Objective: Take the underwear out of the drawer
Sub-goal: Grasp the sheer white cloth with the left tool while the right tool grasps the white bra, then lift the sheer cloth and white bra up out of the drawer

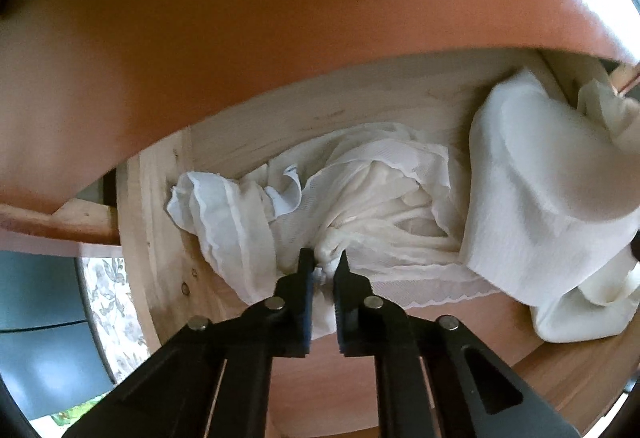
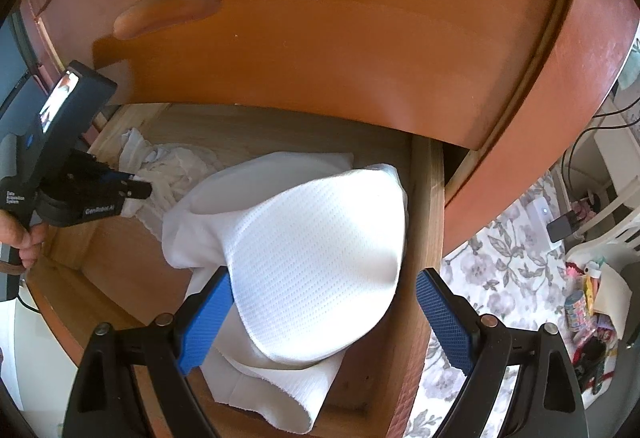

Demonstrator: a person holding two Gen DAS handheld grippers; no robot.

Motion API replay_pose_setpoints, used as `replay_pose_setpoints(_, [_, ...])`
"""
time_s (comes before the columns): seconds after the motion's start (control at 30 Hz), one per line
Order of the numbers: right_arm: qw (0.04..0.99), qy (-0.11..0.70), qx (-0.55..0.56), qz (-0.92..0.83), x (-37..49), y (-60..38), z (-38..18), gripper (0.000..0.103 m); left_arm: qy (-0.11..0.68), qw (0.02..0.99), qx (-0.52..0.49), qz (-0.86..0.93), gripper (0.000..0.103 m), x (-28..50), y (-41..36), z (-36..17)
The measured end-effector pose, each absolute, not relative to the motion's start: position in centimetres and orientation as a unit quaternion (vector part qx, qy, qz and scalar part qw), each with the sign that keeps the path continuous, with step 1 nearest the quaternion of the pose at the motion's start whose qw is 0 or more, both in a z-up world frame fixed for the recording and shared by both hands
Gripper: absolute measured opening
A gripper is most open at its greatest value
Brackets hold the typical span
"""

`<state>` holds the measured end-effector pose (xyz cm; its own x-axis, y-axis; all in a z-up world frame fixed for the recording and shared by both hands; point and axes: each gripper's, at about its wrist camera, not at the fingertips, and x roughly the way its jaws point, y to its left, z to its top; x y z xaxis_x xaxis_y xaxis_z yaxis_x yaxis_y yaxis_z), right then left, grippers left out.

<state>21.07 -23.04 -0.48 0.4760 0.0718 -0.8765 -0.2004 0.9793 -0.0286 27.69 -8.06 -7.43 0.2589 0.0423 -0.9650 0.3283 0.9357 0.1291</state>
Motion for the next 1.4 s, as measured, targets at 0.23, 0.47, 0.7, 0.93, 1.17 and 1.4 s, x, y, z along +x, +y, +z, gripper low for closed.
replay_pose_setpoints(0.23, [0.848, 0.517, -0.076, 0.086, 21.3, -22.2, -1.2, 0.093, 0.572, 0.808, 0.076, -0.120, 0.007, 25.8, -7.1, -5.6])
replay_pose_setpoints(0.47, [0.837, 0.528, -0.114, 0.088, 21.7, -20.6, -2.0, 0.093, 0.548, 0.823, 0.031, -0.147, 0.007, 23.6, -6.9, -4.7])
replay_pose_setpoints(0.7, [0.827, 0.537, -0.147, 0.082, 21.7, -19.8, -2.6, 0.093, 0.534, 0.828, 0.007, -0.170, 0.007, 22.7, -6.3, -4.2])
replay_pose_setpoints(0.93, [0.836, 0.519, -0.171, 0.058, 21.4, -20.3, -2.0, 0.075, 0.534, 0.828, -0.013, -0.171, 0.007, 22.4, -5.8, -3.8])
replay_pose_setpoints(1.17, [0.855, 0.503, -0.120, 0.049, 20.8, -22.6, -1.2, 0.054, 0.534, 0.827, -0.028, -0.174, 0.007, 22.2, -4.8, -3.4])
replay_pose_setpoints(1.4, [0.872, 0.485, -0.065, 0.034, 20.0, -25.3, -0.7, 0.043, 0.532, 0.828, -0.043, -0.173, 0.006, 22.0, -4.1, -3.5])
